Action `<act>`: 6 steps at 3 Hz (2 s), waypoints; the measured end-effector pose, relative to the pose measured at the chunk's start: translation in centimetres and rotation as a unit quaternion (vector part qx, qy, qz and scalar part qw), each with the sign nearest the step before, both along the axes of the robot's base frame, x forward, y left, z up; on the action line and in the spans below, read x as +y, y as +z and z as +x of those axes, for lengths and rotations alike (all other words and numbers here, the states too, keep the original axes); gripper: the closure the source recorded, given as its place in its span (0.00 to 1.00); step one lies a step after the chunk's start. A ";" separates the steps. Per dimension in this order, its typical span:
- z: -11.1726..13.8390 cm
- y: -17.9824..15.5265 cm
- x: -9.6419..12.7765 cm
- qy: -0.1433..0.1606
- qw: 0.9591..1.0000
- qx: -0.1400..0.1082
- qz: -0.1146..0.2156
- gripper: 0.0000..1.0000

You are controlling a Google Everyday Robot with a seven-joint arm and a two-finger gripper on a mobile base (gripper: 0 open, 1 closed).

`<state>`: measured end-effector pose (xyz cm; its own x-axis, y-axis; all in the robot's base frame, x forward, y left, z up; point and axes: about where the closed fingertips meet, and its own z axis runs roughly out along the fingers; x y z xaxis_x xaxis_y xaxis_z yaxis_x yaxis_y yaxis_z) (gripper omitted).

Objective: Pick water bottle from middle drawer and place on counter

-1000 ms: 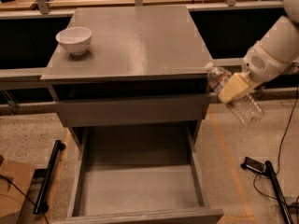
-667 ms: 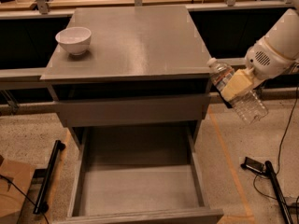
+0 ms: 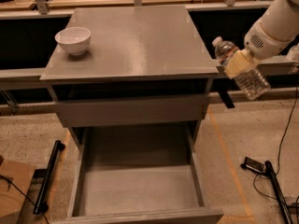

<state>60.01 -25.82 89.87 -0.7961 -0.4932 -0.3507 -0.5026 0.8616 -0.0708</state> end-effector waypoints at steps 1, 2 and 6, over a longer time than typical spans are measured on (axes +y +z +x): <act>5.7 4.9 1.4 0.024 0.995 -0.082 -0.054 1.00; 10.3 7.6 6.6 0.073 0.981 -0.148 -0.100 1.00; 16.4 2.0 21.3 0.227 0.960 -0.160 -0.035 0.12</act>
Offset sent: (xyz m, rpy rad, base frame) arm 0.1565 0.1379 0.1016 -0.3220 -0.4530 0.2783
